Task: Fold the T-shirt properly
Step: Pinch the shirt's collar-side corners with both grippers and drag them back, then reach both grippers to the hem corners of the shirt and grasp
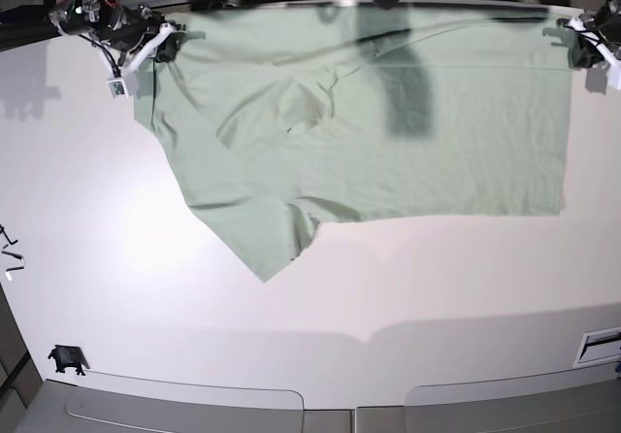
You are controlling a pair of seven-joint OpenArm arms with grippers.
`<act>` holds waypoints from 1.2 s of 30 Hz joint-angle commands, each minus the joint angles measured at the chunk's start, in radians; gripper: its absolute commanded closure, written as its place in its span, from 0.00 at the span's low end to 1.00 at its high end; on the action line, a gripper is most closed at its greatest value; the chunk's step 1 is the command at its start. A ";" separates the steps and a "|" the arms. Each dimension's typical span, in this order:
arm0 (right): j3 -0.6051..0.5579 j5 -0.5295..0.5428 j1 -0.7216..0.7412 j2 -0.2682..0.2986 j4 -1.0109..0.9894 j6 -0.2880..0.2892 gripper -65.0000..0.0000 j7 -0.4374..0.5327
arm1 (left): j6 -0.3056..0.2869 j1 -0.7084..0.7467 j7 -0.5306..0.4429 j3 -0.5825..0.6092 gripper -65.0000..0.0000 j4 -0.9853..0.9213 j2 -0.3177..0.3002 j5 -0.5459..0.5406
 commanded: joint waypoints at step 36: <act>-0.010 -0.055 0.874 -0.021 -0.908 0.135 0.48 0.211 | -0.003 0.006 -0.070 -0.081 0.94 0.100 -0.016 -0.008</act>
